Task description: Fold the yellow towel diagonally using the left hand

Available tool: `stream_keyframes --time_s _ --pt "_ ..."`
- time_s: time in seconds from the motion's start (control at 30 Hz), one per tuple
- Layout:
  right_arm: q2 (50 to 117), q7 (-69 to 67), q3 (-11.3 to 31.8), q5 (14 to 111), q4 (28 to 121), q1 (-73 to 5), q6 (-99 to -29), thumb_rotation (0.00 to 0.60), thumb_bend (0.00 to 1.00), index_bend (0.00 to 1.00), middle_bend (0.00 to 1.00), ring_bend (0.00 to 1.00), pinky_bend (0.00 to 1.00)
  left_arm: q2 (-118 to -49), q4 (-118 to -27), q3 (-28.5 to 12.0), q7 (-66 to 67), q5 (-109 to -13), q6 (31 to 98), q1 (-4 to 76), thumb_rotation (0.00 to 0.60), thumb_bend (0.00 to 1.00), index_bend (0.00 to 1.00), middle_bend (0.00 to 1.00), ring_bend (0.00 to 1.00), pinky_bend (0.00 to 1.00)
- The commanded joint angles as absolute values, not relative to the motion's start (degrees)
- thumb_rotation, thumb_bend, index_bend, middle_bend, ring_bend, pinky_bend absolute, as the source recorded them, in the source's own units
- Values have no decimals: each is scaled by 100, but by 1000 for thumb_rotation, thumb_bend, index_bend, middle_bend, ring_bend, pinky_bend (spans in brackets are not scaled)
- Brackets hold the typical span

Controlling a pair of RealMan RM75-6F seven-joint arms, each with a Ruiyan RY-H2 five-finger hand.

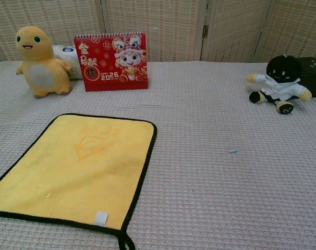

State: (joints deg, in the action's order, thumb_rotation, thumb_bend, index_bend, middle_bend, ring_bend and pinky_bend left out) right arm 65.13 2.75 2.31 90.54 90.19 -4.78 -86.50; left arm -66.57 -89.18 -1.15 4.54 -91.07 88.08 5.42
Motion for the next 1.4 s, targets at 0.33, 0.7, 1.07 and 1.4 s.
stream_keyframes --time_s 0.33,0.7,1.07,1.4 --pt "6449 184 172 9299 9039 -389 -8919 600 326 0 0 0 0 -6730 -8764 -66 254 -9395 8803 662 600 299 40 36 48 78" --pt "6496 176 139 9385 9002 -403 -8907 600 325 0 0 0 0 -7011 -8410 -160 -767 -10290 8669 1442 600 305 281 864 915 940" --pt "6420 -269 -176 10203 9029 -333 -9311 600 325 0 0 0 0 -7395 -8239 -591 -899 -9479 7352 2331 600 359 430 1000 1000 1000" --pt "6386 -479 -104 9898 8944 -383 -9119 600 326 0 0 0 0 -7819 -8088 -1053 -254 -8353 6316 2930 600 367 412 1000 1000 1000"
